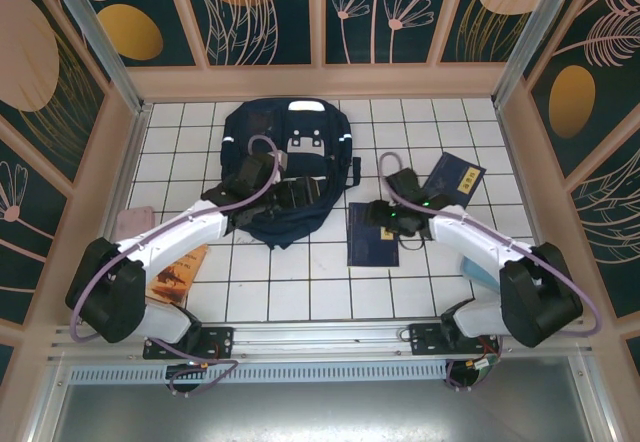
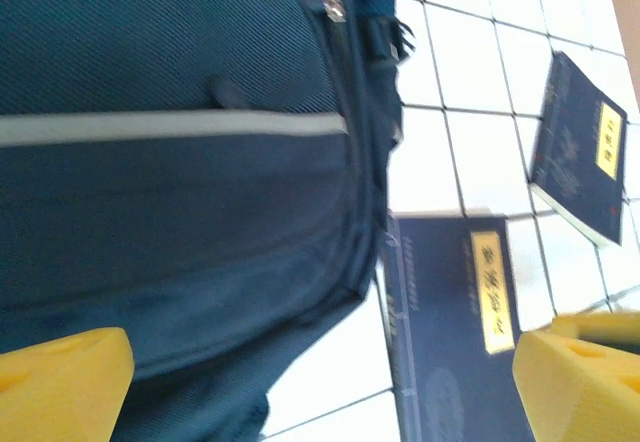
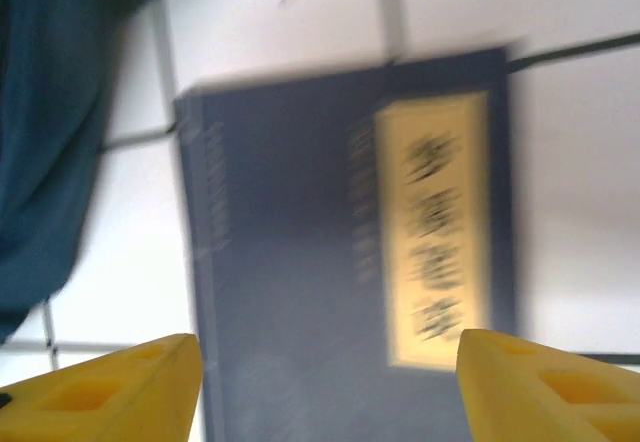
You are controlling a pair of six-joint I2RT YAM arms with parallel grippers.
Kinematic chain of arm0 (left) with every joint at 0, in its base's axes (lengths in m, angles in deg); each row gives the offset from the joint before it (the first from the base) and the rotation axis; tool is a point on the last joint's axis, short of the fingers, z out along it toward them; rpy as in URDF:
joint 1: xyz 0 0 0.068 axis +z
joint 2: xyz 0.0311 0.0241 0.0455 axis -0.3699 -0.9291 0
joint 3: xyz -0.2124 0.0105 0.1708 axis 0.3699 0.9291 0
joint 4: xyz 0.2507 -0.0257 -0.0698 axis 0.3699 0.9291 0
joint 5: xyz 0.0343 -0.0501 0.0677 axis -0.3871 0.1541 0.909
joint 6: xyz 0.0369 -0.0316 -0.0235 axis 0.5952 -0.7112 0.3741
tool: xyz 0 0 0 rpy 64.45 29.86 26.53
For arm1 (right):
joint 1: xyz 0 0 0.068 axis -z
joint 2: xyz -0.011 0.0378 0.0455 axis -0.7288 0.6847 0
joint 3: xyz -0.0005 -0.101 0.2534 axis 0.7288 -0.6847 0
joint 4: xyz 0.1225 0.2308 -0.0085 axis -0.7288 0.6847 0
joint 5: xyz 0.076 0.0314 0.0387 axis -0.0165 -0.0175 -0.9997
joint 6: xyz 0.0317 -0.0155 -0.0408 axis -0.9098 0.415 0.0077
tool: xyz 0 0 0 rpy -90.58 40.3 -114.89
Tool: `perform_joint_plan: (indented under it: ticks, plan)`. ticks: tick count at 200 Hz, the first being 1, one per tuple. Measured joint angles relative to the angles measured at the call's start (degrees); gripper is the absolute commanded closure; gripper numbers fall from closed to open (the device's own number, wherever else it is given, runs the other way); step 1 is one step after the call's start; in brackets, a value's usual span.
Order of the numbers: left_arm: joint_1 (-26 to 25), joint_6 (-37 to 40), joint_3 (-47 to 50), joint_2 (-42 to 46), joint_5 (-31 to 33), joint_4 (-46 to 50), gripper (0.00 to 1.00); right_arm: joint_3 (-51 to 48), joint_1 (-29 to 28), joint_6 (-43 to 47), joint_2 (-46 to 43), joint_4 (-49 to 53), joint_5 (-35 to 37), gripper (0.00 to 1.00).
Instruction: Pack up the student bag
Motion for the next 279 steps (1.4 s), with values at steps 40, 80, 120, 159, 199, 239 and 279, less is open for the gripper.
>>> perform_joint_plan:
  ticks: [40,80,120,159,199,239,279]
  plan:
    - [-6.0,-5.8,-0.1,-1.4,-1.9,-2.7,0.22,-1.1,5.1,0.5,1.2,1.2,0.8,0.51]
    - [-9.6,-9.0,-0.5,-7.1,-3.8,-5.3,0.32,-1.6,5.1,1.2,6.6,1.1,0.2,0.62]
    - [-12.6,-10.3,-3.8,-13.8,-5.2,-6.2,0.37,-2.6,5.2,1.6,8.4,-0.1,-1.7,0.74]
    - [-14.6,-12.5,-5.0,-20.3,-6.0,-8.2,0.38,-2.6,5.2,2.0,9.0,-1.4,-2.9,0.75]
    - [-14.9,-15.1,-5.0,-23.2,-4.8,-8.1,0.43,-2.8,5.2,2.0,9.0,-2.3,-3.5,0.75]
    - [-15.0,-16.7,-5.0,-25.4,-4.9,-8.3,0.47,-3.4,5.6,2.2,9.0,-3.3,-4.8,0.74]
    - [-15.0,-17.3,-5.0,-26.0,-6.9,-10.4,0.46,-4.1,5.9,2.8,9.0,-5.1,-6.9,0.75]
